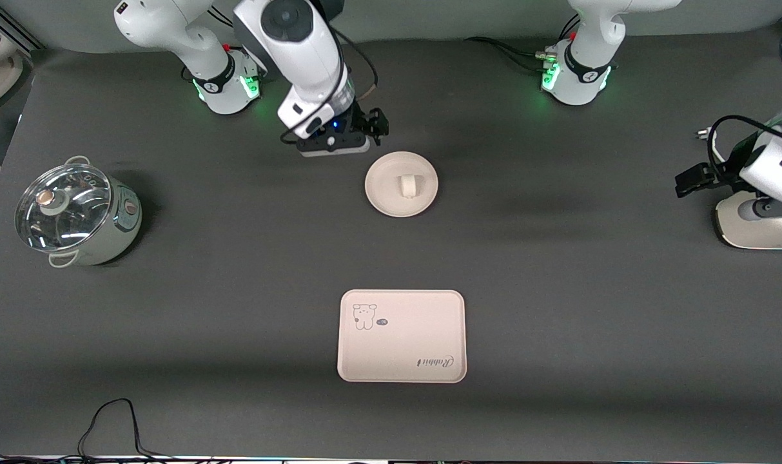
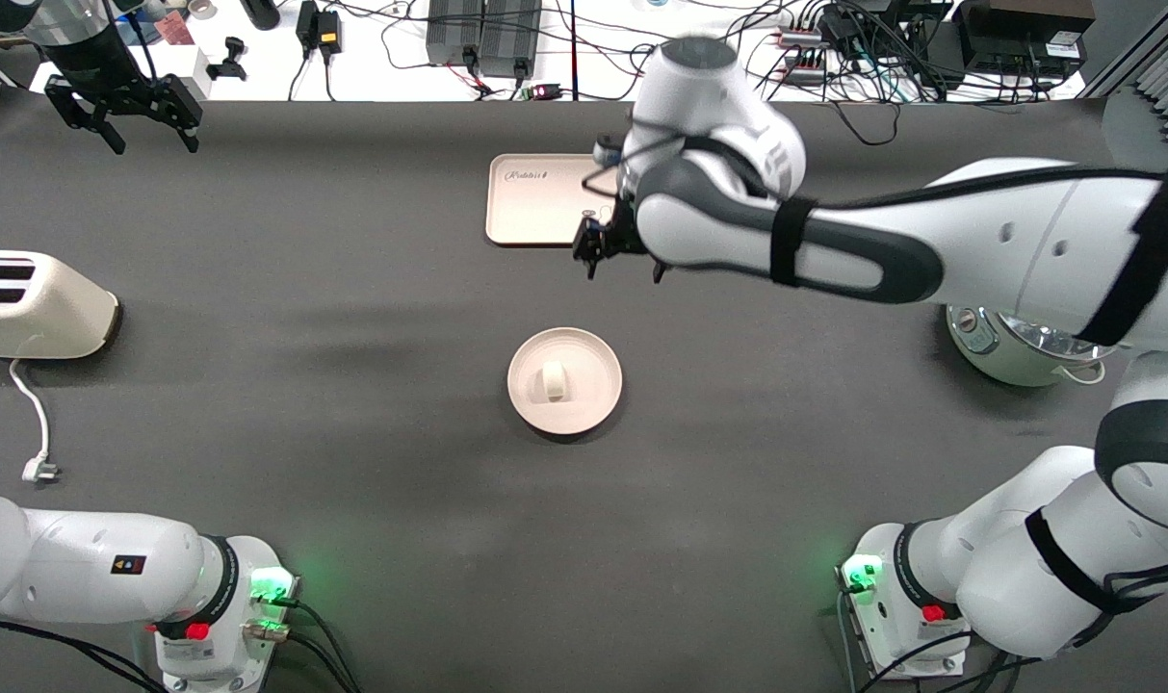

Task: Place bun in plate and plate on tray
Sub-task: 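Lower the right gripper to the plate rim and grip it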

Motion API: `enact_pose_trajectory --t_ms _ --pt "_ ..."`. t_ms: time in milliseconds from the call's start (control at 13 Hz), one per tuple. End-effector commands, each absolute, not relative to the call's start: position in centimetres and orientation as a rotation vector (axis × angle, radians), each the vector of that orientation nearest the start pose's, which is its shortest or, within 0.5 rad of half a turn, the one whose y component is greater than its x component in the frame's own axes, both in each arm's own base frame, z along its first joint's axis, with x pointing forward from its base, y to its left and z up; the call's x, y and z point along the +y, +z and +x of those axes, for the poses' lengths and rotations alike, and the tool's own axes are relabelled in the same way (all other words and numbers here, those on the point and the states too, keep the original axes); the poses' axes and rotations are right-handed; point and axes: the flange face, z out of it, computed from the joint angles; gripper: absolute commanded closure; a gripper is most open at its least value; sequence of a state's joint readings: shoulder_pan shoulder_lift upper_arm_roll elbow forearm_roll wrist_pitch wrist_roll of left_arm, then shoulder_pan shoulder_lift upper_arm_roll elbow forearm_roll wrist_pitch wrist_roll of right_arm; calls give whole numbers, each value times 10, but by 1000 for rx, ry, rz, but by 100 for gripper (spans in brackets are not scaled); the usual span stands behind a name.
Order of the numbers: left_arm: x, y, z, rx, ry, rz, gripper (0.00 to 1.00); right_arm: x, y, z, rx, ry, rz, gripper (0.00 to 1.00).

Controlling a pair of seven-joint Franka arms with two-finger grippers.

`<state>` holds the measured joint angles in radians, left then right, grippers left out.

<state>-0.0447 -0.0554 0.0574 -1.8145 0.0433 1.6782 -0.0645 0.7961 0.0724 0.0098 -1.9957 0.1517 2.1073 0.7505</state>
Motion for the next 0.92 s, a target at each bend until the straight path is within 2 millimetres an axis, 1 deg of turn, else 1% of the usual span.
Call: enact_pose_trajectory --t_ms 0,77,154,308,385,462,538,615,692,769,846 --pt "5 563 517 -66 122 -3121 0 404 369 378 10 48 -2992 0" --pt "2 571 514 -64 110 -3121 0 405 349 374 8 27 -2988 0" --pt "2 571 514 -62 112 -3121 0 409 331 373 6 29 -2994 0" --pt "1 570 514 -54 110 -3122 0 411 300 377 19 14 -2996 0" --pt "-3 570 515 -43 107 -3121 0 410 281 375 27 5 -2999 0" --pt "-10 571 515 -24 105 -3119 0 414 267 367 21 -25 -2986 0" --pt "-13 573 514 -24 107 -3118 0 413 251 366 25 -41 -2984 0" --pt "-25 577 512 -3 105 -3114 0 413 237 367 30 -53 -2983 0" --pt "-28 577 511 7 118 -3104 0 413 226 367 31 -65 -2980 0" --pt "-25 576 513 5 109 -3102 0 410 207 368 42 -79 -2980 0" --pt "-24 578 513 10 104 -3101 0 409 202 367 45 -74 -2985 0"
